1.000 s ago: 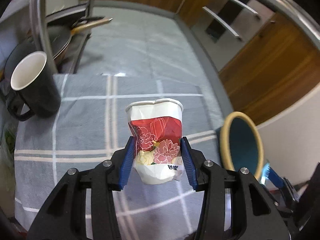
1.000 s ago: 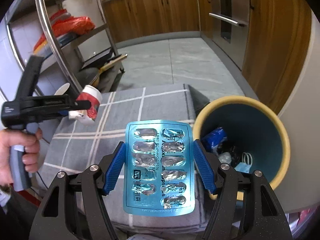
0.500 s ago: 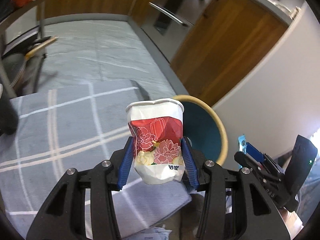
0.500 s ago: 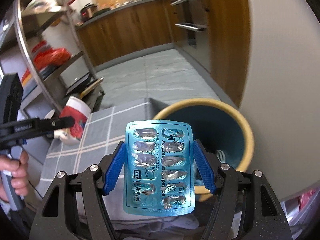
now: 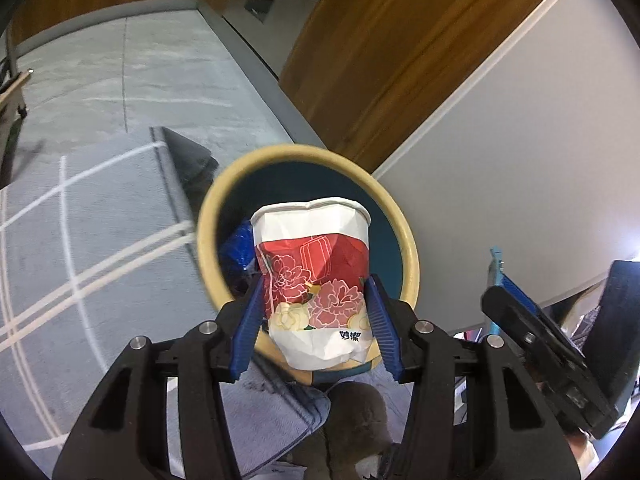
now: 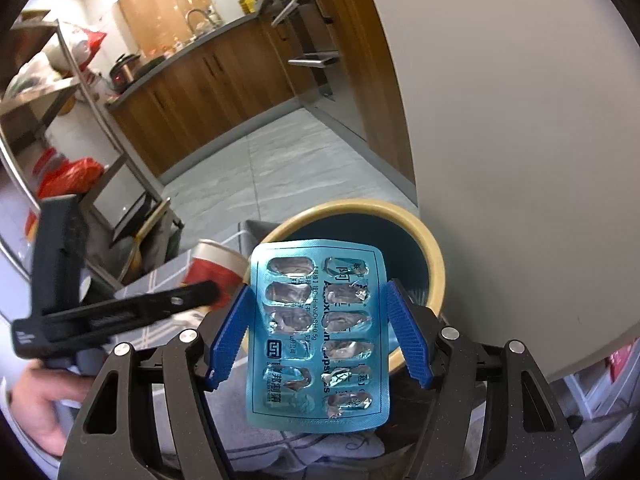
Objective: Collect trash
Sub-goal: 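Carry the paper cup and blister pack over the teal bin, then open both grippers to drop the cup and blister pack into the bin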
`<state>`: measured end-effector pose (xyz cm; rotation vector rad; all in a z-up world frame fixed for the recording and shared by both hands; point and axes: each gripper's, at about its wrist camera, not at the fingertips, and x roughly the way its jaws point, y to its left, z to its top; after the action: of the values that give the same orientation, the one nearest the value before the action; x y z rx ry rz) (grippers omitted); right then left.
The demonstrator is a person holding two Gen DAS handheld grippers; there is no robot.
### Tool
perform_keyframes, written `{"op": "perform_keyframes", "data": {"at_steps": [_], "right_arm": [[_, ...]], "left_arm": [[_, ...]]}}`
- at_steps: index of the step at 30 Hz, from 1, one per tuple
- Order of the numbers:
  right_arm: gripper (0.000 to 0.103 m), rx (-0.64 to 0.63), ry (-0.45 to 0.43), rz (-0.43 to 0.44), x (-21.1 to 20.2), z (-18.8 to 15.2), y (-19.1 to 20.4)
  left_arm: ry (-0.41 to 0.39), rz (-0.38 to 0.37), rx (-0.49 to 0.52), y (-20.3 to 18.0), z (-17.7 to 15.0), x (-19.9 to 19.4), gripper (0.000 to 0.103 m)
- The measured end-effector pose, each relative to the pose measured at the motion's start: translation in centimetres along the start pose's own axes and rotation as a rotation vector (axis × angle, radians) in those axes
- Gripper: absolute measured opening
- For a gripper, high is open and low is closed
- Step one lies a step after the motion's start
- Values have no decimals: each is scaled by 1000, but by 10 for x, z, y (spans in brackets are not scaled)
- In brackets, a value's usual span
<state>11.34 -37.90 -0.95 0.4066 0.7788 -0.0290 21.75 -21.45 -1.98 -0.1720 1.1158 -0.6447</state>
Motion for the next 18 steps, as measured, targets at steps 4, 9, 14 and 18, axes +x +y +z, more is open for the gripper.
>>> {"op": "perform_keyframes", "data": {"at_steps": [4, 9, 14, 18], "right_arm": [[69, 16, 2, -7, 0, -1, -5], [69, 24, 10, -14, 3, -2, -7], [69, 19, 22, -17, 9, 0, -6], [69, 4, 40, -18, 18, 3, -1]], "left_arm": [[31, -7, -31, 2, 4, 19, 53], [47, -7, -106, 16, 8, 35, 62], [53, -3, -134, 21, 7, 35, 68], [33, -4, -133, 23, 8, 22, 72]]}}
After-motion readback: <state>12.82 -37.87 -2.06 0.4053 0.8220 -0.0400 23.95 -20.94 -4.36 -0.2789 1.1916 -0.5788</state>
